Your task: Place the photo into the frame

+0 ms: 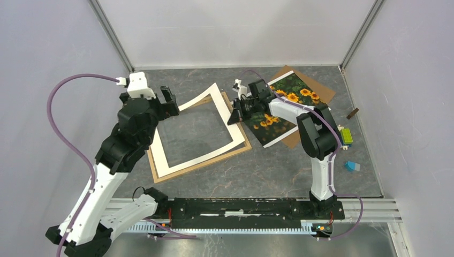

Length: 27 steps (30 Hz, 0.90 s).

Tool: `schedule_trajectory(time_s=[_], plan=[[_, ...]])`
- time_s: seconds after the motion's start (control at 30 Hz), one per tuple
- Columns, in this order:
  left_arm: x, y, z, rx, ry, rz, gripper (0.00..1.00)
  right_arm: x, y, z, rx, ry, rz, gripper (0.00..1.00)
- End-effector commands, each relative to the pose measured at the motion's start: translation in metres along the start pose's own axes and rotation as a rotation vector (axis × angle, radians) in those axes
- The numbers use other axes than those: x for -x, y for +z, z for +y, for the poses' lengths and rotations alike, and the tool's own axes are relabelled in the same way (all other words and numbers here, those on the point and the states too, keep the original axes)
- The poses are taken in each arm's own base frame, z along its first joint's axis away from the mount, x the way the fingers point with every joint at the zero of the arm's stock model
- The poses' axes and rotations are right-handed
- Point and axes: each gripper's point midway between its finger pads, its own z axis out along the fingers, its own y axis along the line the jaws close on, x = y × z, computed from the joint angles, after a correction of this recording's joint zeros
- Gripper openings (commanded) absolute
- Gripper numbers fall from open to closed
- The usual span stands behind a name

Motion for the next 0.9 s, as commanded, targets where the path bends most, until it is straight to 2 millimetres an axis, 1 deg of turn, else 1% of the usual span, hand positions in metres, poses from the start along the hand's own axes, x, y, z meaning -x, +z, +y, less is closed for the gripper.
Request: schedule_trajectory(time_s=[0.0, 0.03, 0.1, 0.17, 0.23, 0.27, 0.33, 0.4, 0.47, 0.57, 0.6, 0.67, 0.73, 0.77, 0.87], plan=[[-0.079, -0.001, 0.033, 0.267, -0.123, 0.237, 1.00, 0.042, -0.029, 0.013, 0.010, -0.093, -0.187, 0.00], [-0.099, -0.004, 0.038, 0.305, -0.131, 0.294, 1.00, 0.043, -0.032, 0.015, 0.022, -0.107, -0.191, 0.00], [-0.126, -0.010, 0.049, 0.395, -0.193, 0.361, 1.00, 0.045, -0.040, 0.016, 0.028, -0.135, -0.210, 0.00], [-0.159, -0.012, 0.046, 0.417, -0.282, 0.444, 1.00, 0.046, -0.042, 0.016, 0.042, -0.157, -0.211, 0.00], [-0.185, -0.011, 0.047, 0.439, -0.360, 0.511, 1.00, 0.042, -0.039, 0.018, 0.078, -0.167, -0.179, 0.00], [-0.192, -0.011, 0.052, 0.463, -0.388, 0.521, 1.00, 0.038, -0.036, 0.019, 0.109, -0.165, -0.160, 0.00], [-0.208, -0.014, 0.060, 0.505, -0.437, 0.538, 1.00, 0.034, -0.033, 0.014, 0.098, -0.158, -0.153, 0.00], [-0.231, -0.020, 0.065, 0.541, -0.480, 0.572, 1.00, 0.031, -0.034, 0.006, 0.060, -0.157, -0.152, 0.00], [-0.251, -0.026, 0.070, 0.593, -0.520, 0.597, 1.00, 0.030, -0.035, 0.003, 0.057, -0.150, -0.152, 0.00], [-0.279, -0.022, 0.073, 0.631, -0.563, 0.611, 0.99, 0.028, -0.036, 0.003, 0.075, -0.139, -0.166, 0.00], [-0.284, -0.017, 0.075, 0.637, -0.578, 0.604, 0.99, 0.027, -0.036, 0.003, 0.077, -0.137, -0.166, 0.00], [-0.295, -0.013, 0.084, 0.673, -0.586, 0.591, 1.00, 0.026, -0.037, 0.002, 0.076, -0.134, -0.165, 0.00], [-0.305, -0.009, 0.090, 0.687, -0.632, 0.586, 1.00, 0.027, -0.039, 0.002, 0.075, -0.135, -0.172, 0.00], [-0.310, -0.006, 0.090, 0.677, -0.669, 0.586, 1.00, 0.027, -0.040, 0.002, 0.076, -0.131, -0.173, 0.00], [-0.326, -0.004, 0.096, 0.694, -0.731, 0.583, 1.00, 0.025, -0.040, 0.001, 0.078, -0.126, -0.170, 0.00]])
